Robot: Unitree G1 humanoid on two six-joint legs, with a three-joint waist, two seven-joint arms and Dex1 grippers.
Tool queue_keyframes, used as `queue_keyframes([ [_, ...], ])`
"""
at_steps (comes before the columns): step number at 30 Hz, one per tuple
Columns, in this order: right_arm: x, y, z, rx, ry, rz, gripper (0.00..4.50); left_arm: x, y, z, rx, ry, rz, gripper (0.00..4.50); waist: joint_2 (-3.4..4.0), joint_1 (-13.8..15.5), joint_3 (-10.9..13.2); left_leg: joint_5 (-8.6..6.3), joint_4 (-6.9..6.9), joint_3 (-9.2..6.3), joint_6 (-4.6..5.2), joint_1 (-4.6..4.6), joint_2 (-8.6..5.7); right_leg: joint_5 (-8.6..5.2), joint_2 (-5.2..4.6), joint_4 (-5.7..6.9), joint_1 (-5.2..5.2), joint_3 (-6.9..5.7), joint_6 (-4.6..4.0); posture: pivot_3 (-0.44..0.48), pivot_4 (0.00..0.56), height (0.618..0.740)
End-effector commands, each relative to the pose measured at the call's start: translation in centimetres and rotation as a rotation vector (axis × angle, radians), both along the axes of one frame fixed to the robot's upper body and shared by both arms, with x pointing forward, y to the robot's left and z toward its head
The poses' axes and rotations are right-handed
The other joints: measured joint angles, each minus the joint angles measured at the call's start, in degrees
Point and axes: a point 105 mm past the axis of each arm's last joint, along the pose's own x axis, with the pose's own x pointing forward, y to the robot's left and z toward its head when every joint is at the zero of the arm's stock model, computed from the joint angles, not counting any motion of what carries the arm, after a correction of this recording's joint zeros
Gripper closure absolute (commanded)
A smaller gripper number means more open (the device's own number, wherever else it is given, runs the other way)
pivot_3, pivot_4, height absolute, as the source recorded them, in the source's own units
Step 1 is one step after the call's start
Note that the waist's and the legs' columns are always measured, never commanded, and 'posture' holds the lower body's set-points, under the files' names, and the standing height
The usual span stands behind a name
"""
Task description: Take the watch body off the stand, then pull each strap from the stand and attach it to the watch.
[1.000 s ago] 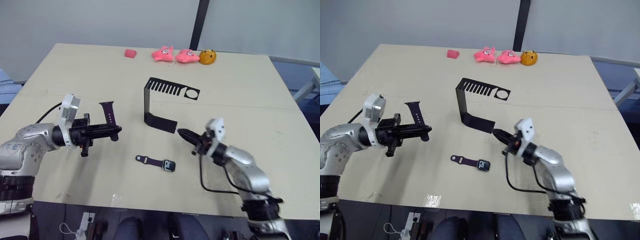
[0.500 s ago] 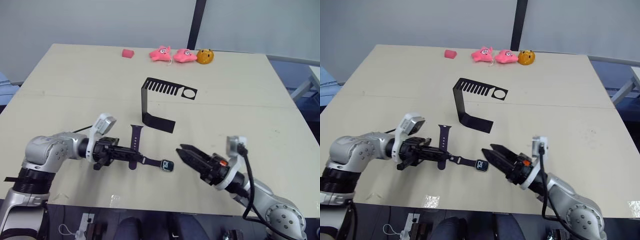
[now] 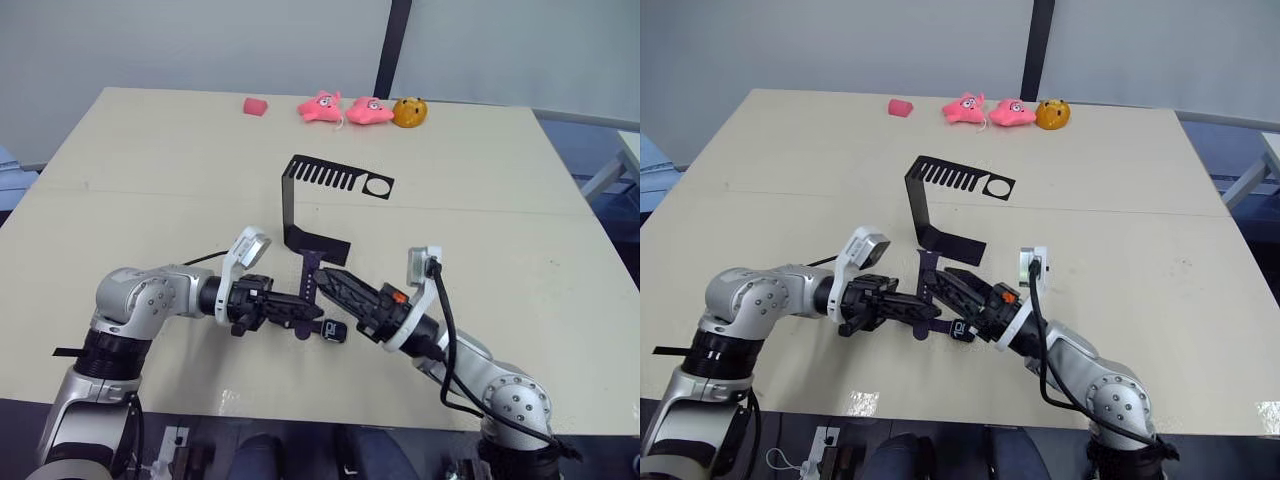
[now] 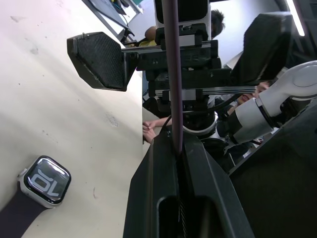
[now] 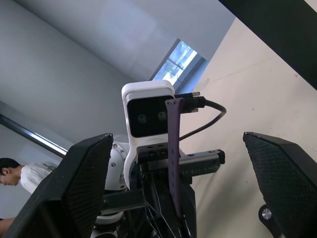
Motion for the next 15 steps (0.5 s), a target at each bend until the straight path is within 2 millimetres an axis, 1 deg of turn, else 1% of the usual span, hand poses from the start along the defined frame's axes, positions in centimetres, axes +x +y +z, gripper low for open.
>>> queue_keyframes([
  [1,-0.4,0.7,0.8,0.021,-0.033,0.034,0.92,-0.1,-0.2,0.6,-0.025,-0.032,-0.005,4.5,0.0,-0.1,0.0,0.0,0.0,0.0,0.0,0.0,0.0,0.0,0.0,0.0,0.0,0.0,0.0,0.0,0.15,0.74],
  [3,-0.2,0.8,0.9,0.024,-0.035,0.031,1.81,-0.2,-0.3,0.6,-0.027,-0.033,-0.008,4.5,0.0,-0.1,0.0,0.0,0.0,0.0,0.0,0.0,0.0,0.0,0.0,0.0,0.0,0.0,0.0,0.0,0.15,0.74],
  [15,0.8,0.8,1.0,0.052,-0.027,0.008,1.81,0.0,-0.3,0.6,-0.032,-0.047,0.007,4.5,0.0,0.0,0.0,0.0,0.0,-0.01,0.0,0.0,0.0,0.0,-0.01,0.0,0.0,0.0,0.0,0.0,0.15,0.74],
])
